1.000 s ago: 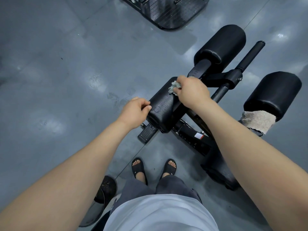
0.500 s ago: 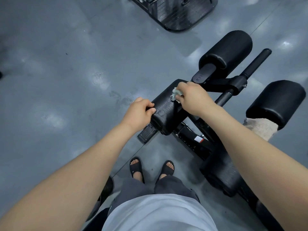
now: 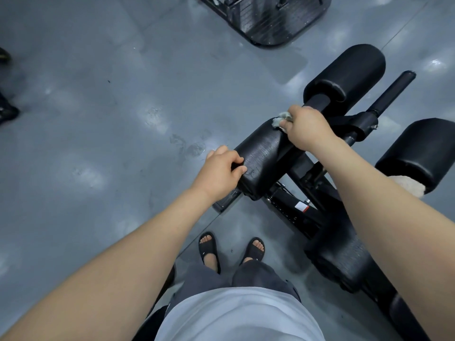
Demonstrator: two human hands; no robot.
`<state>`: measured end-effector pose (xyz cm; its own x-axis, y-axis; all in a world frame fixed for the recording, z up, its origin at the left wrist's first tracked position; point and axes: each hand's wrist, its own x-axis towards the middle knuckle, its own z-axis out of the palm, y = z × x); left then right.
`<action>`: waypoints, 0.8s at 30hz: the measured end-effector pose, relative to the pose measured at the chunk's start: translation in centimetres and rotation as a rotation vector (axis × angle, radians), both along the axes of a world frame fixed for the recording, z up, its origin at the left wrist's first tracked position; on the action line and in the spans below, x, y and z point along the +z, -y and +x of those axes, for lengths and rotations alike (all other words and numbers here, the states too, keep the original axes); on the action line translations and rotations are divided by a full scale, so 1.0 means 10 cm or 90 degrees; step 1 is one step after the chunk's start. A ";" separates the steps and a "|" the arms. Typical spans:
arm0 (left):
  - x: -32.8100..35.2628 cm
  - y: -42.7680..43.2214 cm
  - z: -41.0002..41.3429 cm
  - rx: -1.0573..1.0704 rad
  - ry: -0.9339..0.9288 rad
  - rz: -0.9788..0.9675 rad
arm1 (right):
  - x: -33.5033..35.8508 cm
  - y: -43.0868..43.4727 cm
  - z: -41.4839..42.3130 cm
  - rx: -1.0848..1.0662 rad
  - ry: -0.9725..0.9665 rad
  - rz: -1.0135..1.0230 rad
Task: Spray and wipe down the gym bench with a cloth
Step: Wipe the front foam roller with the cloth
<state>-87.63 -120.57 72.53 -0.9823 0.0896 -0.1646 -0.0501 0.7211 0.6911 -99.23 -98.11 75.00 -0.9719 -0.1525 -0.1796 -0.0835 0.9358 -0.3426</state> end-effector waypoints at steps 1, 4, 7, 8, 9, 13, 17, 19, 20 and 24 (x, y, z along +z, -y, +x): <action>0.01 -0.02 0.00 -0.006 -0.001 0.000 | 0.00 -0.03 0.05 -0.001 -0.003 0.003; 0.01 -0.09 0.02 -0.019 -0.011 -0.016 | 0.03 -0.04 0.24 0.004 -0.002 0.006; -0.01 -0.10 0.01 -0.030 -0.021 -0.031 | 0.03 0.06 0.43 0.041 0.016 0.014; -0.01 -0.09 0.01 -0.032 -0.022 -0.031 | 0.02 0.09 0.48 0.049 0.018 0.011; -0.01 -0.08 0.01 -0.034 -0.025 -0.029 | 0.02 0.10 0.51 0.054 0.014 0.008; 0.02 -0.07 0.02 -0.049 -0.032 -0.030 | 0.02 0.06 0.43 0.054 0.012 -0.006; 0.02 -0.05 0.02 -0.055 -0.030 -0.036 | 0.01 0.07 0.20 0.005 -0.008 0.015; 0.02 -0.04 0.03 -0.049 -0.029 -0.032 | 0.00 0.13 0.16 -0.018 -0.018 0.039; 0.01 -0.03 0.03 -0.045 -0.028 -0.027 | -0.02 0.15 0.16 -0.020 -0.020 0.052; -0.01 0.02 0.01 -0.043 -0.026 -0.009 | -0.03 0.20 0.28 0.027 -0.016 0.067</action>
